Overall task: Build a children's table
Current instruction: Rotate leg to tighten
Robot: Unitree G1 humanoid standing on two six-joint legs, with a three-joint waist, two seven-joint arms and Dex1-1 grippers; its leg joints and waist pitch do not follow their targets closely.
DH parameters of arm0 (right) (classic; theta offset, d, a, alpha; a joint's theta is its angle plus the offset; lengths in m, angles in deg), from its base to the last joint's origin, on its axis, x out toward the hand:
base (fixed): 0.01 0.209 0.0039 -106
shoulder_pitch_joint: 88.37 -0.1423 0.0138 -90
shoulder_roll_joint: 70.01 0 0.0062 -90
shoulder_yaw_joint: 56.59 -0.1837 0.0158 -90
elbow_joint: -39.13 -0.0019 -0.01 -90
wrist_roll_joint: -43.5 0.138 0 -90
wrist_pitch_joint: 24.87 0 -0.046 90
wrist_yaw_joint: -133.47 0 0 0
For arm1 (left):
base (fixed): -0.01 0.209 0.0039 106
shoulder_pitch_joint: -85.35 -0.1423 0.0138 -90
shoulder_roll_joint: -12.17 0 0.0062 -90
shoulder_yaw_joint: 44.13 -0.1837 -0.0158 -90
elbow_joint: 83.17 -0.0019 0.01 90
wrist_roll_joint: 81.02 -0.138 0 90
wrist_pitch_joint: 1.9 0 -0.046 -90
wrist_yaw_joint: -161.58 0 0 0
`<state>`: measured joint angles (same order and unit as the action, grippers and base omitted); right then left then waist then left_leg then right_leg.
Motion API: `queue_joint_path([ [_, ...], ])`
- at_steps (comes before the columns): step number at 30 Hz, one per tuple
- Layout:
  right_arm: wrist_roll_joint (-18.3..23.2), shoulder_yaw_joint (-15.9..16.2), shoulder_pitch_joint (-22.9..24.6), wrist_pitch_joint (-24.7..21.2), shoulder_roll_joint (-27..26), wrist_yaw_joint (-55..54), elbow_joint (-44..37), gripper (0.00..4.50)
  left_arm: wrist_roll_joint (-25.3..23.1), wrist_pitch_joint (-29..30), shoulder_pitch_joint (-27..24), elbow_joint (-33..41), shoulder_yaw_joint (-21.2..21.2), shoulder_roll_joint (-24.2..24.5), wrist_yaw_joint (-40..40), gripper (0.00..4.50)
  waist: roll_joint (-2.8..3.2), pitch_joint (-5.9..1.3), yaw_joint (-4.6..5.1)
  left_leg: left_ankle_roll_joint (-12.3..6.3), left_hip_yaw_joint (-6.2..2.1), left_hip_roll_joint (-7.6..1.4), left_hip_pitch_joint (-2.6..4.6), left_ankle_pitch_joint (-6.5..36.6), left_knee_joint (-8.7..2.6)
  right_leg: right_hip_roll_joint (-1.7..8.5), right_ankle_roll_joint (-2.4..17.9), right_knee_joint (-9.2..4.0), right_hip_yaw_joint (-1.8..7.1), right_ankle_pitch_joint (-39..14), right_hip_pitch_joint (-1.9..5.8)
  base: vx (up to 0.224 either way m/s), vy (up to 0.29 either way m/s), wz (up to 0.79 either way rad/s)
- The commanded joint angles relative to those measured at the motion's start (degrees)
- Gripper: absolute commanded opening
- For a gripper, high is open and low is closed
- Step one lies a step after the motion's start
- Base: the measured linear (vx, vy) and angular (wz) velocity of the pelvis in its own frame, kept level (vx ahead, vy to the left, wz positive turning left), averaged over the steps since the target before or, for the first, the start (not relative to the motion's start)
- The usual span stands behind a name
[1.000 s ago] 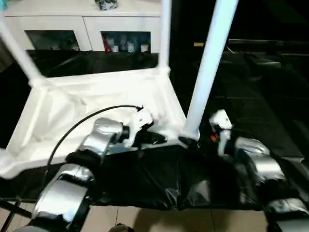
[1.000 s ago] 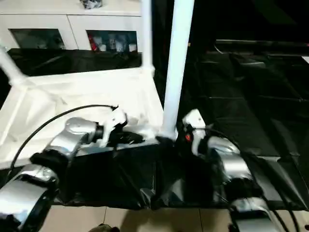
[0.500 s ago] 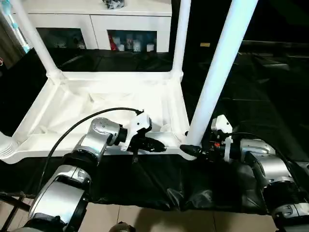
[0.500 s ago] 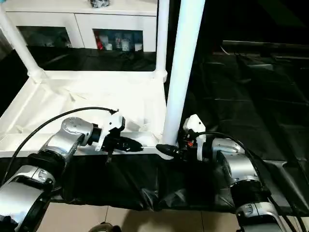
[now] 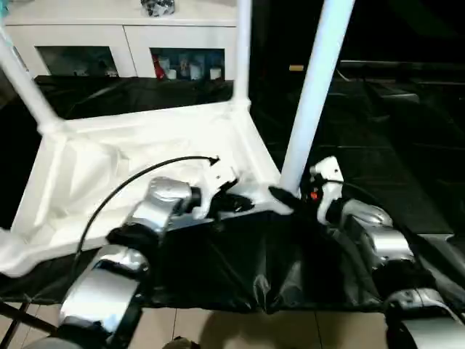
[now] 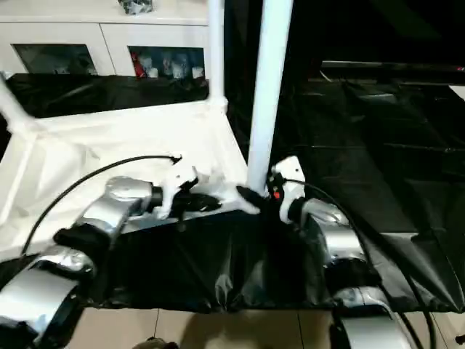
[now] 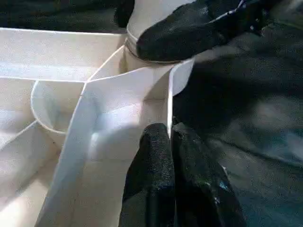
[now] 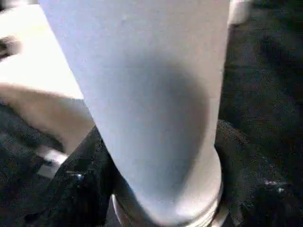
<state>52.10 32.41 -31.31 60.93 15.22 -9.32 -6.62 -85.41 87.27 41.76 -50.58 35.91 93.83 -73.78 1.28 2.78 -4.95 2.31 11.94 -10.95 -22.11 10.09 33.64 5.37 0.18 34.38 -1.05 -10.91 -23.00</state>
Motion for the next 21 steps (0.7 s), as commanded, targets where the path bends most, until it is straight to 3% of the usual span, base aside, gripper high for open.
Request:
queue_joint_path([
  [1, -4.3, 4.2, 0.1, -1.3, -4.5, -5.3, 4.9, 2.67, 0.1, 0.6, 3.3, -0.7, 1.0, -3.0, 8.4, 0.0, -0.71, -3.49, 0.21, -0.5, -1.17, -1.93, 1.57, 13.4, -4.37, 2.79, 12.2, -4.2, 1.06, -11.9, 1.76, 0.0, 0.0, 0.0],
  [4, -5.2, 4.1, -2.0, -0.6, -7.0, -9.7, 8.3, 2.67, -0.3, 0.3, 4.1, -1.5, 0.6, -4.4, 10.5, 0.0, -0.71, -3.44, 0.3, -0.29, -1.21, -1.87, 1.46, 13.4, -4.43, 2.74, 11.8, -4.28, 1.04, -12.2, 1.81, 0.0, 0.0, 0.0],
  [5, -5.1, 3.8, -2.5, -0.2, -7.6, -10.0, 8.9, 3.22, -0.3, 0.3, 4.1, -1.5, 0.5, -4.7, 10.2, 0.0, -0.59, -3.47, 0.2, -0.48, -1.24, -1.93, 1.49, 13.5, -4.46, 2.81, 11.8, -4.27, 1.07, -11.9, 1.81, 0.0, 0.0, 0.0],
  [13, -4.0, 3.1, -2.3, 1.8, -5.2, -5.0, 8.2, 3.93, 0.1, -2.0, 2.7, -0.6, -0.2, -3.0, 2.7, 0.0, -0.62, -3.66, 0.37, -2.11, -1.21, -2.01, 1.23, 12.2, -4.34, 2.69, 12.9, -3.78, 0.92, -6.6, 2.26, 0.0, 0.0, 0.0],
  [18, -2.6, 4.0, -0.5, 1.2, -2.2, 4.5, 5.4, 3.93, 0.9, -2.5, 1.3, 1.0, -1.0, -0.9, -2.8, 0.0, -0.61, -3.94, 0.0, -4.9, -0.93, -2.08, 0.99, 7.9, -3.69, 2.53, 14.8, -2.86, 0.66, 1.2, 2.72, 0.0, 0.0, 0.0],
  [21, -1.6, 5.4, 2.1, 1.2, 0.4, 12.5, 1.1, 3.93, 1.6, -3.1, 0.4, 2.3, -1.1, 0.7, -6.5, 0.0, -0.75, -3.84, -0.27, -6.01, -0.81, -2.16, 0.96, 8.0, -3.54, 2.62, 15.6, -2.87, 0.63, 1.3, 2.72, 0.0, 0.0, 0.0],
])
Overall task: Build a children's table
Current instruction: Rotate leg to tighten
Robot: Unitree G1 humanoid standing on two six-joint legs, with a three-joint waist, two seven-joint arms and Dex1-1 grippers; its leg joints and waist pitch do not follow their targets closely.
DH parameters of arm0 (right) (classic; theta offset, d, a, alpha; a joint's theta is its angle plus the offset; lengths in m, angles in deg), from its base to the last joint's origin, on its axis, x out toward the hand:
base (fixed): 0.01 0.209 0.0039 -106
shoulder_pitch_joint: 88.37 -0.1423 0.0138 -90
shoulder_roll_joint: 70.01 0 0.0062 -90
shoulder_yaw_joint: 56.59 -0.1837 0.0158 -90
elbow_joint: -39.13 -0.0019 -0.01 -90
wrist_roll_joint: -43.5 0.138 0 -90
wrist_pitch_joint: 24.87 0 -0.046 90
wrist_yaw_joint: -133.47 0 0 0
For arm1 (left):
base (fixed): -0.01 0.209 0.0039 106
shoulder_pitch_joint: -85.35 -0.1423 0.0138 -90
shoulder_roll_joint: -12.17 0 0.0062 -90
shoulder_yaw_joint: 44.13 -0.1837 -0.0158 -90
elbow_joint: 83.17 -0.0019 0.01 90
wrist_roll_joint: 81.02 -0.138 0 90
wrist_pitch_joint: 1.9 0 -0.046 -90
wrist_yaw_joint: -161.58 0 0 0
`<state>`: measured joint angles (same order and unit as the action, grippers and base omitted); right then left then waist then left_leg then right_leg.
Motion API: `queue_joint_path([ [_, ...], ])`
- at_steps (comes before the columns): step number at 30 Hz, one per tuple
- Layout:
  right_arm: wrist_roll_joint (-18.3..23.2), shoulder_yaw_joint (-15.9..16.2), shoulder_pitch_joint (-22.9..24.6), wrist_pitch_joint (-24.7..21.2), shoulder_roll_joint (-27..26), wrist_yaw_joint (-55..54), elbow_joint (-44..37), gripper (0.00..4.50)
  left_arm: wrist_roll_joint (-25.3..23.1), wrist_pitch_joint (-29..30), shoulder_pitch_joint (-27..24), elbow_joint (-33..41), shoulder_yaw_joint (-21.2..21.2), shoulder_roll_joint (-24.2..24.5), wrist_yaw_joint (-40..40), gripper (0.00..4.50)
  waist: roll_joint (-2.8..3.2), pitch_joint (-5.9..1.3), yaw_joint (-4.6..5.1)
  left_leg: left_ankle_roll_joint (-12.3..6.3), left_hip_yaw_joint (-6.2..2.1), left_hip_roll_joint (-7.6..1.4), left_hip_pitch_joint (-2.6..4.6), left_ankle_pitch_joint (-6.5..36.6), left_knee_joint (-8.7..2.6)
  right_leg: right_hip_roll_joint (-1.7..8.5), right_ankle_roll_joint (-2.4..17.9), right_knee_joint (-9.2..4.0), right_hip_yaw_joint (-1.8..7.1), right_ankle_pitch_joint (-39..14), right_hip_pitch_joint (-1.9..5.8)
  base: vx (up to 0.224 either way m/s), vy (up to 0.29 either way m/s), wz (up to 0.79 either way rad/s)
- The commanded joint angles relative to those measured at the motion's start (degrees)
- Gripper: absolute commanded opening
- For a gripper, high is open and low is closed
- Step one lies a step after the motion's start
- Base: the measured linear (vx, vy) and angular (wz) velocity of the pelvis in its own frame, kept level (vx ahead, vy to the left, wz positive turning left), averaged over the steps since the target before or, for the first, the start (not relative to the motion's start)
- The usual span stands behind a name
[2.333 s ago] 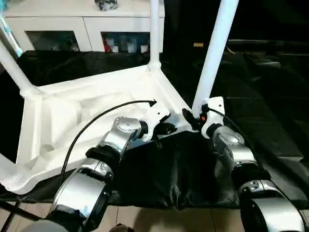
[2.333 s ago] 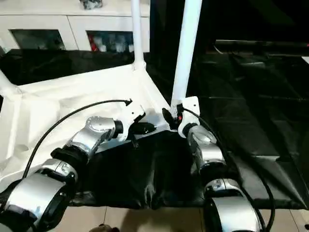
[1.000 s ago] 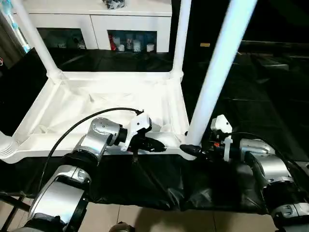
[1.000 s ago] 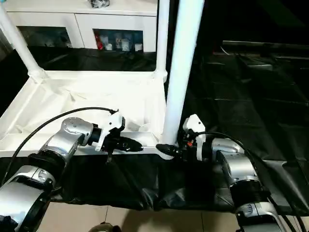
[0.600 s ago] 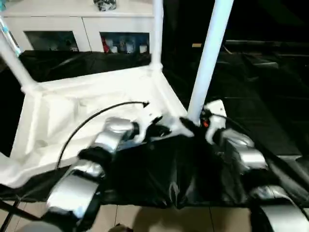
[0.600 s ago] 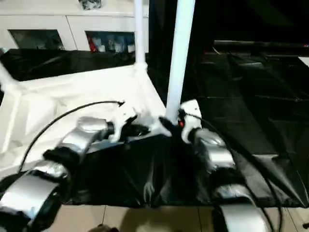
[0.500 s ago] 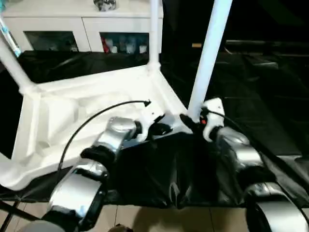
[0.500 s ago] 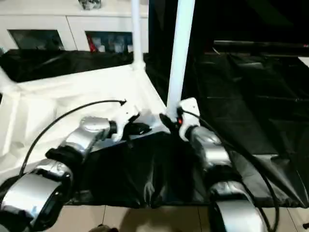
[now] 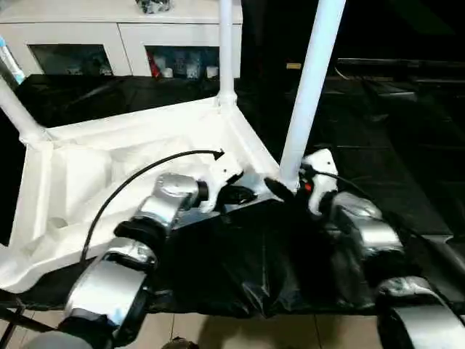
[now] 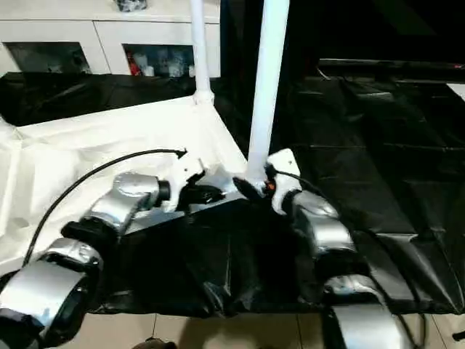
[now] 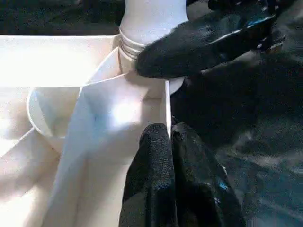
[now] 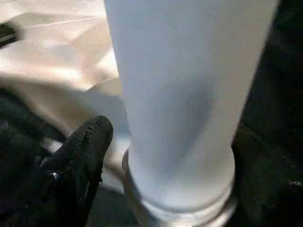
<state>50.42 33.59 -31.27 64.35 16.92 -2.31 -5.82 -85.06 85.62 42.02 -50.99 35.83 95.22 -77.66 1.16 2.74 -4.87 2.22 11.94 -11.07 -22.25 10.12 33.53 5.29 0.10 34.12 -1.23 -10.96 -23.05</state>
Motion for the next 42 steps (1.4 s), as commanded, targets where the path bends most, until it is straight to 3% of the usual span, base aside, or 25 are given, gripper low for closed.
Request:
queue_joint_path([
  [1, 0.4, 4.7, 2.9, -2.2, -0.3, 7.8, -1.1, 3.93, 1.6, -1.9, -0.2, 3.2, -1.0, -0.1, -4.3, 0.0, -0.61, -3.8, -0.54, -5.92, -0.85, -2.16, 1.29, 8.5, -3.49, 2.71, 15.6, -2.77, 0.75, 0.2, 2.73, 0.0, 0.0, 0.0],
  [8, 2.8, 7.8, 7.7, -3.3, 5.0, 21.5, -9.7, 3.93, 3.7, -1.0, -1.9, 6.5, -1.6, 2.4, -14.3, 0.0, -0.63, -3.4, -0.72, -4.01, -0.98, -2.48, 1.47, 12.9, -4.14, 2.8, 15.0, -3.41, 0.9, -7.3, 2.35, 0.0, 0.0, 0.0],
  [12, 3.2, 9.7, 8.9, -5.9, 6.6, 26.0, -12.2, 3.93, 4.5, 0.2, -2.9, 8.5, -2.4, 3.0, -18.3, 0.0, -0.55, -3.48, -0.95, -3.51, -0.97, -2.52, 1.59, 12.3, -4.12, 2.86, 15.2, -3.28, 0.96, -6.5, 2.26, 0.0, 0.0, 0.0],
  [17, 3.3, 10.6, 9.7, -7.5, 7.4, 28.2, -13.9, 3.93, 4.7, 0.8, -3.3, 9.5, -2.4, 3.3, -19.6, 0.0, -0.68, -3.58, -1.55, -4.28, -0.91, -2.41, 1.49, 10.4, -3.87, 2.93, 15.3, -3.05, 0.94, -4.3, 2.35, 0.0, 0.0, 0.0],
  [24, 3.5, 11.1, 10.2, -9.1, 7.7, 29.0, -15.5, 3.36, 4.7, 1.6, -3.8, 10.6, -2.4, 3.5, -20.1, 0.0, -0.61, -3.57, -1.65, -3.31, -0.98, -2.49, 1.65, 11.3, -4.02, 2.97, 14.9, -3.16, 0.95, -6.0, 2.24, 0.0, 0.0, 0.0],
  [30, 3.4, 11.1, 10.6, -9.9, 7.7, 29.1, -16.5, 2.85, 4.5, 2.1, -4.1, 11.2, -2.2, 3.6, -19.9, 0.0, -0.6, -3.68, -1.72, -3.66, -0.94, -2.38, 1.61, 10.2, -3.84, 2.89, 15.1, -2.99, 0.91, -4.2, 2.3, 0.0, 0.0, 0.0],
  [35, 2.6, 9.0, 9.7, -9.1, 5.1, 22.6, -14.0, 2.65, 3.6, 1.6, -3.7, 9.9, -1.6, 2.7, -15.8, 0.0, -0.57, -3.57, -1.68, -3.17, -0.98, -2.4, 1.54, 11.1, -3.97, 2.96, 14.8, -3.15, 0.93, -6.0, 2.24, 0.0, 0.0, 0.0],
  [39, 0.7, 6.8, 7.6, -8.2, 2.1, 12.7, -9.4, 2.64, 2.4, 1.3, -2.7, 8.0, -1.0, 1.2, -10.2, 0.0, -0.55, -3.14, -0.83, 0.02, -1.25, -2.24, 1.79, 16.6, -4.66, 3.12, 12.9, -4.04, 1.01, -15.3, 1.95, 0.0, 0.0, 0.0],
  [40, -1.0, 5.5, 5.7, -7.3, -0.4, 4.1, -5.1, 2.64, 1.1, 1.4, -1.2, 6.0, -0.5, -0.5, -3.8, 0.0, -0.57, -3.12, -0.52, 0.64, -1.35, -2.24, 1.94, 17.5, -4.71, 3.26, 12.1, -4.3, 1.08, -17.5, 1.74, 0.0, 0.0, 0.0],
  [42, -1.8, 4.5, 4.2, -7.0, -2.3, -2.1, -2.0, 2.64, 0.2, 1.8, 0.0, 4.4, -0.2, -1.9, 1.2, 0.0, -0.47, -2.99, 0.28, 2.17, -1.7, -2.12, 2.02, 18.8, -4.99, 3.26, 10.9, -4.64, 1.07, -20.6, 1.57, -0.029, 0.002, -0.02],
])
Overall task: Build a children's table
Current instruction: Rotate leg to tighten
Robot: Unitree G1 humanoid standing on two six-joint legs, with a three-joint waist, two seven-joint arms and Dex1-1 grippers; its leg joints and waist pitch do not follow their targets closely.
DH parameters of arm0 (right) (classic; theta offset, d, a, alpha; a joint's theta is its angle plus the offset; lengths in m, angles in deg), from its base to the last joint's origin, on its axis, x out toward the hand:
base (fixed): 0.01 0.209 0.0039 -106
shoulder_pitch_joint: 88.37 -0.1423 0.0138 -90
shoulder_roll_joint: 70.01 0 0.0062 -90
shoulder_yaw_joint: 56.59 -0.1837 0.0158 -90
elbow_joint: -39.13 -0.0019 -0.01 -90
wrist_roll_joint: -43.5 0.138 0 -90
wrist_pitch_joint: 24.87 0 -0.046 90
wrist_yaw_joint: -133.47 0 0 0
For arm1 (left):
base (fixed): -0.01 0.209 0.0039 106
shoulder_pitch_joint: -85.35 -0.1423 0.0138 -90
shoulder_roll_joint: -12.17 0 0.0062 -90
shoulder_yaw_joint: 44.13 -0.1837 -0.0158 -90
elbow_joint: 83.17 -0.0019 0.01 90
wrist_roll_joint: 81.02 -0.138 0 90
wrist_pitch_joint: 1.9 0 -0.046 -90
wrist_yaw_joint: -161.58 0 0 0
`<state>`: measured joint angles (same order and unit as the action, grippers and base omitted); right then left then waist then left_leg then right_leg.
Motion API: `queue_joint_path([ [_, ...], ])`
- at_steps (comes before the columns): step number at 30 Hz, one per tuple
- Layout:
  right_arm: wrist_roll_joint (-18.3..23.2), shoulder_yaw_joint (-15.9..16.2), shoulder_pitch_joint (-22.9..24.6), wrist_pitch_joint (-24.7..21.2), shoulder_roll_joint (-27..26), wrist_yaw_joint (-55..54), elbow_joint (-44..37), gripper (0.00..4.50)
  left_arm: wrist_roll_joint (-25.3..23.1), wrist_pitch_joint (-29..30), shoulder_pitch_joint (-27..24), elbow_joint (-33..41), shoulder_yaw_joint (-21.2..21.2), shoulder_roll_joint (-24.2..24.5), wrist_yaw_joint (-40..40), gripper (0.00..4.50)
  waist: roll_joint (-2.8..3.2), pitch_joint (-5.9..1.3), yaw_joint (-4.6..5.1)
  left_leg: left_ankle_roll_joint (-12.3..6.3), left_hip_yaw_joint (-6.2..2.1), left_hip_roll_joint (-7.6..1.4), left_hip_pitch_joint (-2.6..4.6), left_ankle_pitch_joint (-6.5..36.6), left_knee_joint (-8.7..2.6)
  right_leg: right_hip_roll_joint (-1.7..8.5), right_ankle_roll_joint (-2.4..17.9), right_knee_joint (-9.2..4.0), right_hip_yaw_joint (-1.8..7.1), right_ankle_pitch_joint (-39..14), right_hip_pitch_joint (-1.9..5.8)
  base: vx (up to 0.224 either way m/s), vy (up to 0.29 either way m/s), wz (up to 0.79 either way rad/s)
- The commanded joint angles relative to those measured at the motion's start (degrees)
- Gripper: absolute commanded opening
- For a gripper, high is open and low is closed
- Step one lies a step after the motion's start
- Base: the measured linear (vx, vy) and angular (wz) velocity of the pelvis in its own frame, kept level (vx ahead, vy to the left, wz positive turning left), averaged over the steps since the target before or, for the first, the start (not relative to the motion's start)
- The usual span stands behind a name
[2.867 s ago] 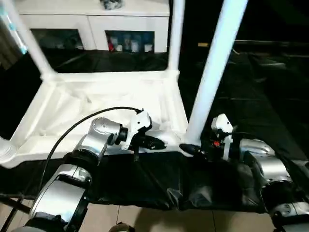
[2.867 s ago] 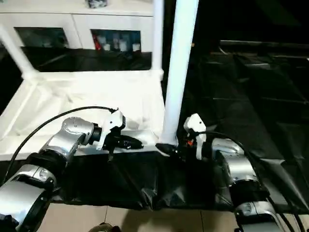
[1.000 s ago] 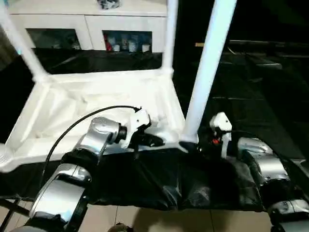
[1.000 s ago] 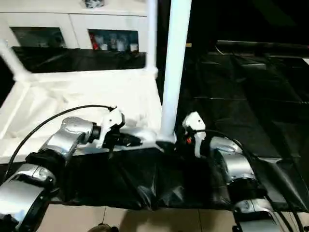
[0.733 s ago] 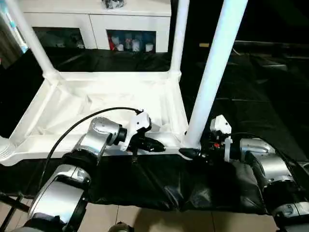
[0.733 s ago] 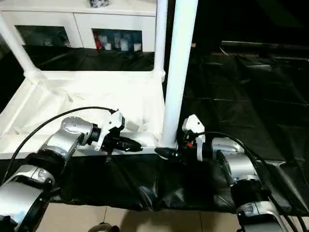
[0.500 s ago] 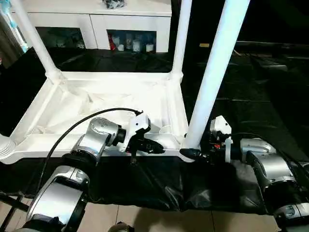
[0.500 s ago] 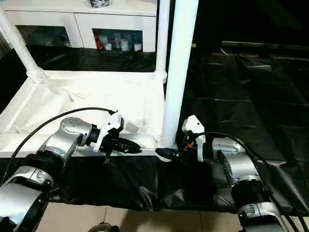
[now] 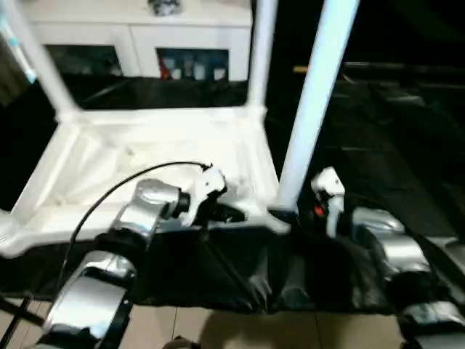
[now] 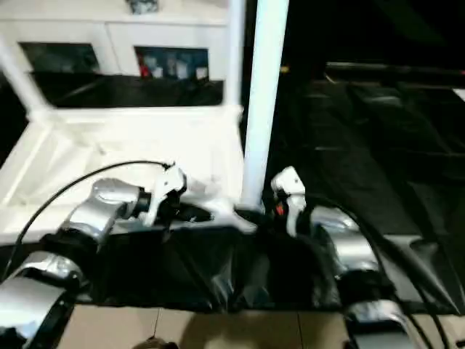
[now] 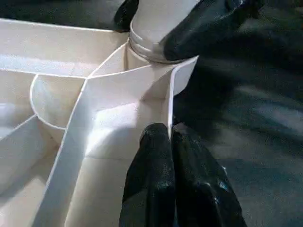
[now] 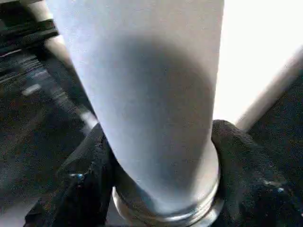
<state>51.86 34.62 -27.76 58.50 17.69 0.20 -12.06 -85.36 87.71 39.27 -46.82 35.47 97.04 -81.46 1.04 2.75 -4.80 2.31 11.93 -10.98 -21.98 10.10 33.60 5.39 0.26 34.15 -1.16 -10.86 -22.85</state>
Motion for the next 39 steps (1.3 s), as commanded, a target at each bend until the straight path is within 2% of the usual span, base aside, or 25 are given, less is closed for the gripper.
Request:
queue_joint_path([
  [1, -3.4, 3.0, 0.2, -1.1, -3.9, -6.8, 5.3, 2.64, 0.2, -0.1, 3.2, -0.3, 0.2, -4.2, 6.6, 0.0, -0.49, -3.06, 0.41, 2.1, -1.71, -2.02, 1.64, 18.8, -5.07, 3.06, 9.9, -4.84, 1.0, -21.5, 1.47, 0.0, 0.0, 0.0],
  [2, -3.4, 2.5, -0.4, -1.0, -4.8, -9.3, 6.4, 2.64, 0.0, 0.0, 3.6, -0.8, 0.3, -4.8, 8.1, 0.0, -0.48, -3.06, 0.38, 1.86, -1.64, -2.07, 1.8, 19.0, -5.0, 3.1, 9.6, -5.0, 1.12, -21.5, 1.2, 0.0, 0.0, 0.0],
  [3, -3.4, 2.0, -0.9, -0.9, -5.6, -11.4, 7.3, 2.64, -0.1, 0.1, 4.0, -1.2, 0.4, -5.2, 9.2, 0.0, -0.5, -3.11, 0.44, 1.69, -1.64, -2.04, 1.71, 18.8, -4.95, 3.1, 9.6, -4.97, 1.15, -20.8, 1.29, 0.0, 0.0, 0.0],
  [4, -3.7, 0.6, -2.8, -0.7, -8.0, -18.5, 10.3, 2.64, -0.7, 0.5, 5.3, -2.5, 0.5, -6.9, 13.9, 0.0, -0.42, -3.12, 0.62, 1.59, -1.54, -2.01, 1.67, 18.4, -4.97, 2.91, 9.9, -4.88, 1.21, -19.6, 1.07, 0.0, 0.0, 0.0],
  [5, -3.8, 0.5, -3.2, -0.6, -8.5, -19.6, 10.9, 2.64, -0.9, 0.6, 5.6, -2.8, 0.5, -7.2, 14.8, 0.0, -0.36, -3.13, 0.76, 1.78, -1.62, -2.01, 1.71, 18.6, -5.03, 2.9, 10.0, -4.79, 1.17, -19.4, 1.07, 0.0, 0.0, 0.0],
  [9, -3.9, 0.1, -4.5, 2.0, -10.1, -21.3, 12.7, 2.64, -0.9, 0.3, 6.5, -3.5, 0.5, -8.6, 16.8, 0.0, -0.48, -3.42, 0.84, 0.23, -1.45, -1.88, 1.35, 16.5, -4.75, 2.85, 10.6, -4.53, 1.15, -14.8, 1.57, 0.0, 0.0, 0.0],
  [10, -3.8, 0.1, -4.8, 2.6, -10.5, -21.2, 12.8, 3.2, -0.7, 0.2, 6.6, -3.4, 0.4, -9.0, 16.5, 0.0, -0.5, -3.45, 0.81, -0.43, -1.37, -1.86, 1.28, 15.4, -4.63, 2.79, 11.0, -4.4, 1.15, -13.0, 1.62, 0.0, 0.0, 0.0],
  [14, -3.3, -0.1, -5.0, 3.4, -10.3, -18.5, 12.1, 3.51, -0.4, -0.8, 6.0, -2.7, 0.3, -9.0, 13.7, 0.0, -0.41, -3.65, 0.77, -2.11, -1.26, -1.85, 1.06, 12.1, -4.34, 2.62, 12.6, -3.73, 1.0, -6.7, 2.01, 0.0, 0.0, 0.0],
  [18, -2.9, -0.4, -5.4, 5.5, -8.9, -14.9, 12.7, 3.86, 0.1, -2.6, 5.1, -2.8, 0.2, -8.0, 10.5, 0.0, -0.42, -3.77, 0.75, -3.02, -1.22, -1.91, 1.02, 11.3, -4.19, 2.67, 13.5, -3.48, 0.95, -4.5, 2.19, 0.0, 0.0, 0.0],
  [21, -2.8, 1.7, -3.7, 7.6, -6.1, -7.7, 10.5, 4.09, 1.2, -3.9, 3.6, -1.2, -0.2, -6.1, 4.9, 0.0, -0.4, -3.78, 0.57, -3.99, -1.05, -2.0, 0.89, 10.2, -3.98, 2.59, 14.5, -3.18, 0.83, -2.1, 2.33, 0.0, 0.0, 0.0],
  [23, -2.8, 2.0, -3.3, 7.7, -5.7, -6.6, 10.0, 4.09, 1.4, -4.0, 3.4, -0.9, -0.2, -5.9, 4.1, 0.0, -0.43, -3.74, 0.24, -4.68, -0.91, -2.1, 0.88, 10.1, -3.86, 2.59, 14.8, -3.1, 0.77, -1.6, 2.41, 0.0, 0.0, 0.0],
  [24, -1.9, 2.8, -1.2, 7.7, -3.9, -1.6, 6.8, 4.09, 2.4, -3.7, 2.4, 0.8, -0.3, -4.9, 0.4, 0.0, 0.13, -3.75, 0.17, -4.63, -0.99, -2.17, 0.92, 10.1, -3.89, 2.68, 14.9, -3.04, 0.76, -1.7, 2.33, 0.0, 0.0, 0.0],
  [25, -1.0, 3.3, 0.2, 7.0, -2.7, 1.8, 4.4, 4.09, 3.0, -3.6, 1.7, 1.9, -0.4, -4.3, -1.8, 0.0, -0.37, -3.65, -0.22, -5.04, -0.87, -2.26, 1.03, 10.6, -3.84, 2.59, 14.9, -3.18, 0.76, -2.2, 2.49, 0.0, 0.0, 0.0],
  [26, -1.0, 3.3, 0.2, 7.0, -2.7, 1.8, 4.4, 4.09, 3.0, -3.6, 1.7, 1.9, -0.4, -4.3, -1.8, 0.0, -0.29, -3.66, -0.43, -5.19, -0.89, -2.37, 1.05, 10.7, -3.84, 2.67, 15.0, -3.16, 0.81, -2.3, 2.42, 0.0, 0.0, 0.0],
  [27, 0.4, 3.8, 1.9, 5.9, -1.3, 5.9, 1.3, 4.09, 3.6, -3.5, 0.9, 3.1, -0.6, -3.5, -4.1, 0.0, 0.1, -3.66, -0.47, -4.91, -0.88, -2.39, 1.13, 11.0, -3.93, 2.59, 15.0, -3.17, 0.79, -3.1, 2.16, 0.0, 0.0, 0.0],
  [28, 1.1, 4.1, 2.8, 5.3, -0.4, 8.2, -0.3, 4.09, 3.8, -3.4, 0.6, 3.6, -0.6, -3.1, -5.2, 0.0, -0.25, -3.55, -0.67, -4.89, -0.94, -2.46, 1.16, 11.8, -4.01, 2.6, 14.9, -3.33, 0.78, -4.1, 2.44, 0.0, 0.0, 0.0],
  [30, 1.9, 5.0, 4.1, 4.4, 1.0, 11.8, -2.6, 4.09, 3.8, -3.4, 0.2, 4.1, -0.8, -2.5, -6.7, 0.0, -0.04, -3.51, -0.86, -4.55, -0.93, -2.56, 1.23, 12.8, -4.16, 2.63, 14.8, -3.48, 0.85, -5.6, 2.13, 0.0, 0.0, 0.0],
  [33, 3.1, 6.3, 5.8, 2.9, 3.1, 17.9, -5.6, 4.09, 4.1, -3.3, -0.4, 4.8, -1.3, -1.3, -9.4, 0.0, -0.12, -3.31, -1.12, -3.31, -0.98, -2.58, 1.36, 14.7, -4.39, 2.65, 14.3, -3.78, 0.92, -9.0, 2.02, 0.0, 0.0, 0.0],
  [37, 3.9, 7.4, 7.2, 1.0, 4.5, 21.6, -8.6, 4.09, 4.5, -2.1, -1.4, 6.8, -1.5, -0.2, -11.9, 0.0, -0.1, -3.46, -1.44, -2.95, -1.03, -2.61, 1.32, 13.7, -4.39, 2.77, 14.1, -3.63, 0.97, -8.1, 1.93, 0.0, 0.0, 0.0],
  [38, 4.0, 7.7, 7.3, 0.5, 4.7, 22.1, -9.1, 3.84, 4.5, -1.8, -1.6, 7.2, -1.5, 0.0, -12.4, 0.0, -0.07, -3.47, -1.48, -2.97, -1.05, -2.64, 1.35, 13.5, -4.39, 2.76, 14.2, -3.56, 0.96, -7.8, 1.95, 0.0, 0.0, 0.0],
  [39, 4.0, 7.9, 7.5, 0.2, 4.8, 22.5, -9.5, 3.84, 4.5, -1.5, -1.8, 7.6, -1.6, 0.2, -12.9, 0.0, -0.11, -3.45, -1.54, -3.13, -1.04, -2.62, 1.27, 13.0, -4.39, 2.72, 14.2, -3.49, 0.94, -7.0, 1.98, 0.0, 0.0, 0.0],
])
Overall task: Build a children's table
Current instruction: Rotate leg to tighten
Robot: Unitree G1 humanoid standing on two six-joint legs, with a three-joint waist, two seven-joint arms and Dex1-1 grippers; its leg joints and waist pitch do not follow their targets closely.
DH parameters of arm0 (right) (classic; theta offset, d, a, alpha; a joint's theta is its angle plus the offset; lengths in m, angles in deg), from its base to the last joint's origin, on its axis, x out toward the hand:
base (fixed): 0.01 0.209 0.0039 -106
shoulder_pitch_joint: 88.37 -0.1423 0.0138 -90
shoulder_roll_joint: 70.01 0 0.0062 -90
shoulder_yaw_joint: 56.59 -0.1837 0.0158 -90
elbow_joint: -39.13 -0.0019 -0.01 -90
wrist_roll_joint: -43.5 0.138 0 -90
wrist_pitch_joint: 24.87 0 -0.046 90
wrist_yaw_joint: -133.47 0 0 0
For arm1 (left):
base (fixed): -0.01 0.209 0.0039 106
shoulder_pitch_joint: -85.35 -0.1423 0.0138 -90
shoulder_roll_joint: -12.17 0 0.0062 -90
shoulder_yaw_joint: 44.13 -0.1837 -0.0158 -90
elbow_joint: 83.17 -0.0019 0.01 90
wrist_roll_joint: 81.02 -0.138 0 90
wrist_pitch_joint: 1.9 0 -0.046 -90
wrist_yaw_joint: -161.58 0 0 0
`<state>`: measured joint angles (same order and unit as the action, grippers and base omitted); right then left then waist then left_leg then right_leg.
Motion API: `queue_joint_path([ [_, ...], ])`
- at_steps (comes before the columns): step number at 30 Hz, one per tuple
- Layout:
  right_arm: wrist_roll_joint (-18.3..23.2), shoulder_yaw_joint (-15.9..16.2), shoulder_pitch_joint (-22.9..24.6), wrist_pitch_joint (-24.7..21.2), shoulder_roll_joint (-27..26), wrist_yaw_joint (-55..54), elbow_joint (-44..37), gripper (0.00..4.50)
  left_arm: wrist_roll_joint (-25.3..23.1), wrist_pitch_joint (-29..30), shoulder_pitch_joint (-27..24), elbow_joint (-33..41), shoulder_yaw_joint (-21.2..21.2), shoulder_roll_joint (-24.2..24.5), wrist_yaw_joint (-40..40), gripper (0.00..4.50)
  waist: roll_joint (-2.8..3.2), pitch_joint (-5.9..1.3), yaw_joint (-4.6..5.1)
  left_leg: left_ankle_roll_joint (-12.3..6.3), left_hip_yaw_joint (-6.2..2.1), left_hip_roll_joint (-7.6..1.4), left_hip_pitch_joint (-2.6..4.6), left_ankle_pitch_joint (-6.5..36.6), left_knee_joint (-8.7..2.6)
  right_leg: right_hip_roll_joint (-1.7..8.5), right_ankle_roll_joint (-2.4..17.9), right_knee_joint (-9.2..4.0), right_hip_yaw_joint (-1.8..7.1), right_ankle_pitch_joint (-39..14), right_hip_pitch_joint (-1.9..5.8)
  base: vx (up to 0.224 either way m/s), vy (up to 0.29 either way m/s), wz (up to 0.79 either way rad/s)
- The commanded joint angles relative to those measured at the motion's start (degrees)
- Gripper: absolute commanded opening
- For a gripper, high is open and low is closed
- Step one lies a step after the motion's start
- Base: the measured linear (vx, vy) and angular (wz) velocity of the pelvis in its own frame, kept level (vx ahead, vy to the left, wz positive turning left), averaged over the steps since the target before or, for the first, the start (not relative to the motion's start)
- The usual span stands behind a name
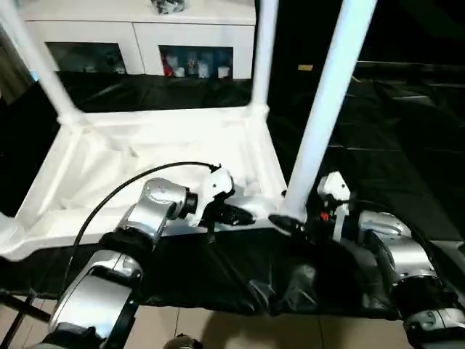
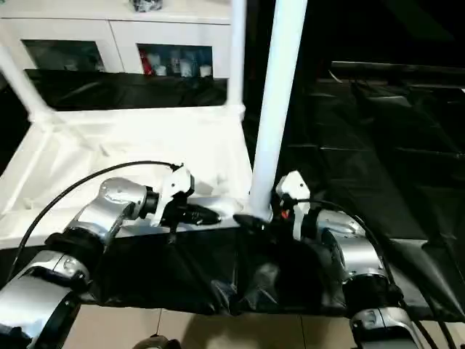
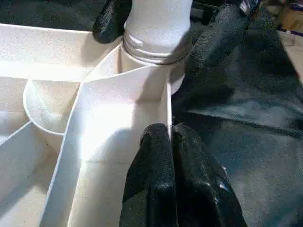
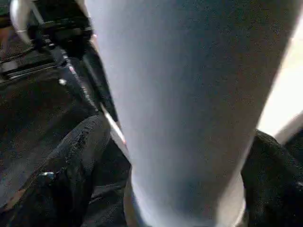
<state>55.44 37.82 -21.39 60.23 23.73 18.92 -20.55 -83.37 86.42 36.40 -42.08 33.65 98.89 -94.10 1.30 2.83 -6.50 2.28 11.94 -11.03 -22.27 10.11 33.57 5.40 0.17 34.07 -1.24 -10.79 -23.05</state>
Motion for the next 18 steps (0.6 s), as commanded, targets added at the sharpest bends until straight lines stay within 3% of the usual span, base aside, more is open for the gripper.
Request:
queue_joint_path([
  [1, 0.5, 5.2, 1.2, -2.9, -0.8, 4.9, -1.8, 3.76, 2.6, 0.1, 0.7, 3.6, 0.2, -1.2, -1.2, 0.0, -0.58, -3.59, 0.17, -3.23, -1.02, -2.54, 1.54, 12.6, -4.29, 2.71, 14.3, -3.35, 0.99, -6.8, 2.23, 0.0, 0.0, 0.0],
  [12, 0.4, 5.4, 1.4, -4.4, -0.4, 6.0, -3.1, 2.93, 2.8, 0.7, 0.5, 4.4, 0.1, -0.7, -1.8, 0.0, -0.55, -3.62, 0.0, -2.96, -1.03, -2.44, 1.56, 11.9, -4.21, 2.75, 14.0, -3.34, 0.96, -7.4, 2.16, 0.0, 0.0, 0.0],
  [18, -0.3, 3.2, -0.1, -4.8, -2.2, -0.4, -0.9, 2.62, 2.3, 1.5, 0.8, 3.8, 1.2, -1.4, 1.9, 0.0, -0.49, -3.5, 0.13, -2.26, -1.05, -2.42, 1.56, 12.9, -4.33, 2.83, 13.6, -3.56, 0.98, -9.5, 2.01, 0.0, 0.0, 0.0],
])
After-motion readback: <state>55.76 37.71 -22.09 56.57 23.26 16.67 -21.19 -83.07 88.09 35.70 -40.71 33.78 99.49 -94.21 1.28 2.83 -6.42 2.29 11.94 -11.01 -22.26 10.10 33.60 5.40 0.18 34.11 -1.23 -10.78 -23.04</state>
